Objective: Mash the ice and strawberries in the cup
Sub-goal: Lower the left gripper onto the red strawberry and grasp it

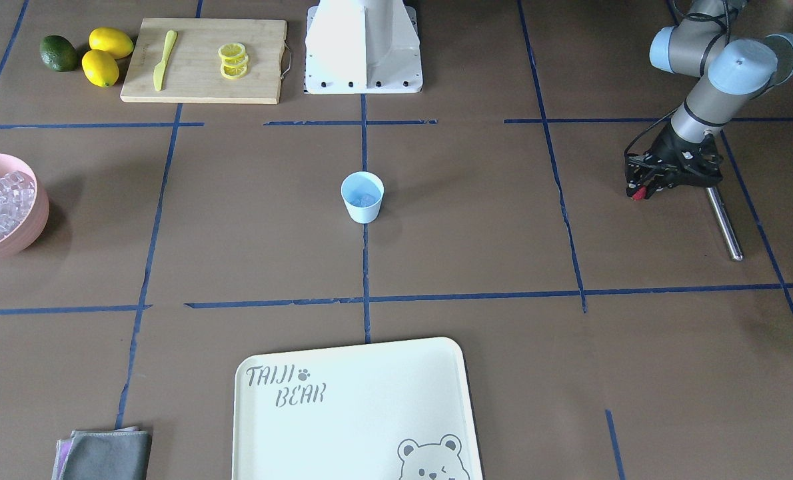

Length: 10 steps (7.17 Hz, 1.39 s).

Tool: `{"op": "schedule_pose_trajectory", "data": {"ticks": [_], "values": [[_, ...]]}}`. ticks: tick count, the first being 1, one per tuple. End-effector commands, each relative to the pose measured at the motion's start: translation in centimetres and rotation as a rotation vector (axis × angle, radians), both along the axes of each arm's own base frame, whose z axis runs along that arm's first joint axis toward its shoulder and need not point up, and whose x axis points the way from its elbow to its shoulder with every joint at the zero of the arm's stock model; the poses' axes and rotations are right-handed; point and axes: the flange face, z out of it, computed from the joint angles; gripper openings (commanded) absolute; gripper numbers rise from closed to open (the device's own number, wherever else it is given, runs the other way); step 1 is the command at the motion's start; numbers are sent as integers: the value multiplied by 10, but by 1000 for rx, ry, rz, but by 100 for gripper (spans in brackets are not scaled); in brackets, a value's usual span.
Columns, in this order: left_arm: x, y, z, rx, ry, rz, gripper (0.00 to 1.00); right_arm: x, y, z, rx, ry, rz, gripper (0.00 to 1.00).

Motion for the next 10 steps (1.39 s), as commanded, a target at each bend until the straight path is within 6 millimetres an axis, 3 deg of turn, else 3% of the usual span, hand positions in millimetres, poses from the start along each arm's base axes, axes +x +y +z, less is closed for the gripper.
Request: {"op": "schedule_pose_trajectory", "data": {"ticks": [1, 3, 4, 6, 7, 8, 10], "values": [[-1, 0, -11, 15, 15, -2, 5, 0, 0, -1, 3, 0, 0, 100], [4, -4, -43, 46, 51, -1, 5, 0, 0, -1, 3, 0, 0, 100], [21, -18, -65, 57, 62, 3, 5, 0, 0, -1, 4, 0, -1, 100], [54, -49, -136, 28, 52, -11, 5, 0, 0, 0, 2, 0, -1, 100], [68, -61, -192, 10, 50, -20, 6, 0, 0, -1, 4, -2, -1, 100], [105, -61, -261, -59, 44, -25, 6, 0, 0, -1, 2, -2, -1, 100], [187, -31, -387, -145, 32, -59, 6, -1, -1, -2, 5, -9, -1, 100]]}}
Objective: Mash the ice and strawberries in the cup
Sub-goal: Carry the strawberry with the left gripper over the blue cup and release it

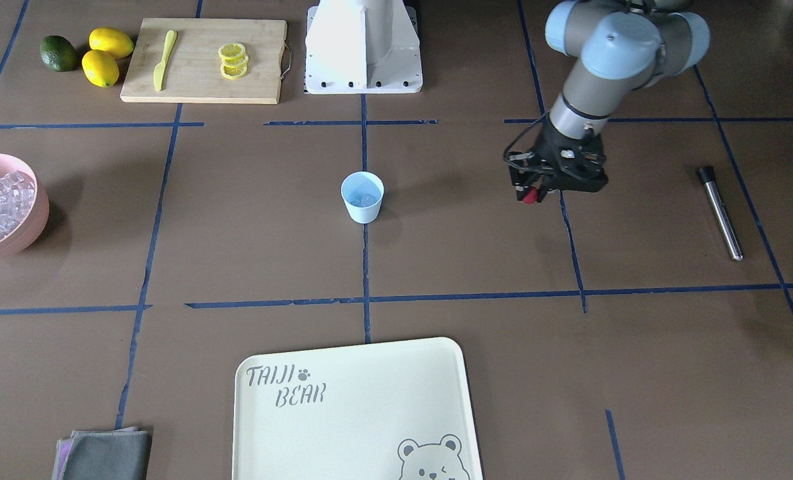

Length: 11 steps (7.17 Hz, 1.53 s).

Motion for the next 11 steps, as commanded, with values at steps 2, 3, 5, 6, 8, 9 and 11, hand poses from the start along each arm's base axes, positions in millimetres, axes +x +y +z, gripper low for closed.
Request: {"op": "schedule_pose_trajectory", "data": {"ticks": [2, 3, 5, 6, 8, 9, 11], "values": [[66, 31, -150, -79, 61, -58, 6, 0, 0, 0, -1, -3, 0, 100], [94, 32, -173, -107, 64, -75, 6, 0, 0, 0, -1, -3, 0, 100], [151, 42, -193, -77, 26, -82, 7, 0, 0, 0, -2, -3, 1, 100], [153, 41, -193, -76, 24, -80, 7, 0, 0, 0, -1, -3, 0, 100], [158, 39, -182, -79, 2, -78, 20, 0, 0, 1, -1, -3, 0, 100], [157, 39, -184, -77, 4, -77, 69, 0, 0, 2, -4, -3, 0, 100], [155, 37, -187, -63, 6, -97, 100, 0, 0, 1, -1, -5, 0, 100]]}}
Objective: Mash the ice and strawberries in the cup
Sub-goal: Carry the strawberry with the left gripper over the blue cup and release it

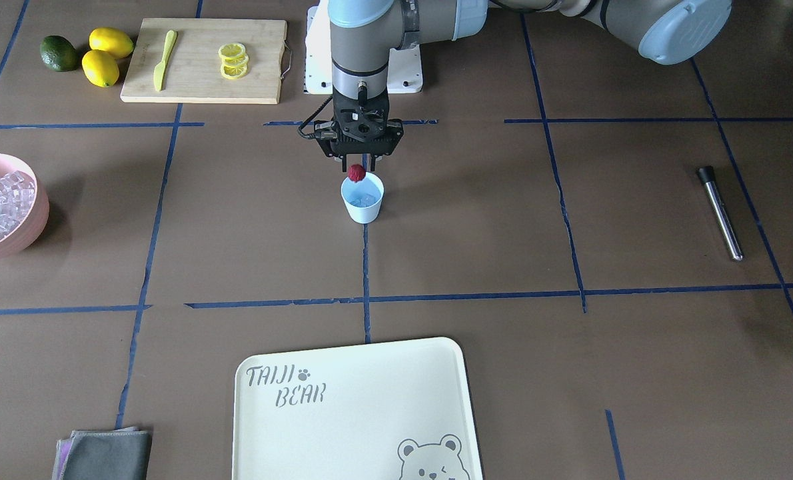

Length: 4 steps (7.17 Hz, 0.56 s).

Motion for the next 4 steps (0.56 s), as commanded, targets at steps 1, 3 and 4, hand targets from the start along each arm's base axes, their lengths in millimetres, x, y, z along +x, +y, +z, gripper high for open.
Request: {"op": "schedule_pose_trajectory", "data": {"ticks": [1, 3, 4], "values": [[-1, -2, -1, 7, -2, -10, 100, 0, 0, 0, -1, -1, 0, 100], [-20, -18, 1, 32, -24, 1, 100, 0, 0, 0, -1, -1, 0, 100], [-43, -33, 13, 35, -94, 42, 100, 0, 0, 0, -1, -1, 0, 100]]}}
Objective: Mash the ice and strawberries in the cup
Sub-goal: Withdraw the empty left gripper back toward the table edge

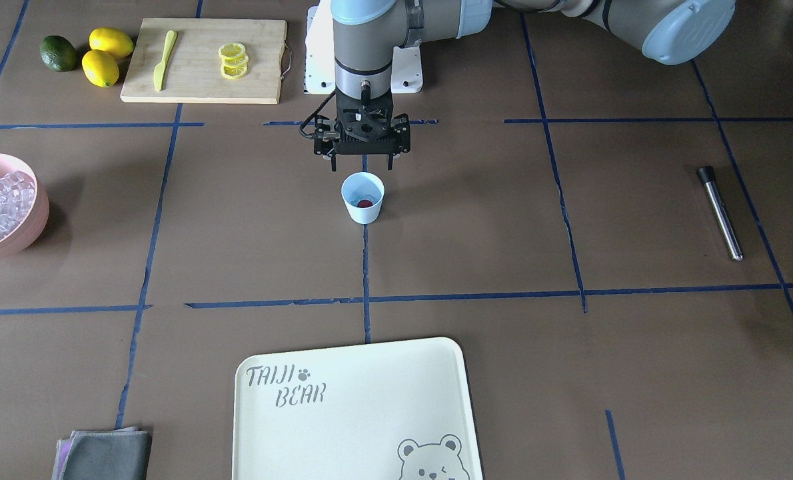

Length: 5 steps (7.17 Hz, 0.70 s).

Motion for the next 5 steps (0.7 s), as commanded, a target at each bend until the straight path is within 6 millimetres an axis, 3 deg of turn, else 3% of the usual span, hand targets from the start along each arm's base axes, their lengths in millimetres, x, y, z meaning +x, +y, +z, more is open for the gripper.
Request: {"op": "schedule_pose_trajectory", "data": {"ticks": [1, 2, 3, 5], "values": [[-83, -15, 48, 56, -69, 93, 100, 0, -1, 0, -1, 0, 0, 100], [-158, -26, 93, 94, -60, 157, 100, 0, -1, 1, -2, 0, 0, 100], [-228, -50, 124, 128, -41, 222, 100, 0, -1, 1, -2, 0, 0, 100], [-344, -80, 205, 169, -56, 295, 100, 0, -2, 0, 2, 0, 0, 100]]}}
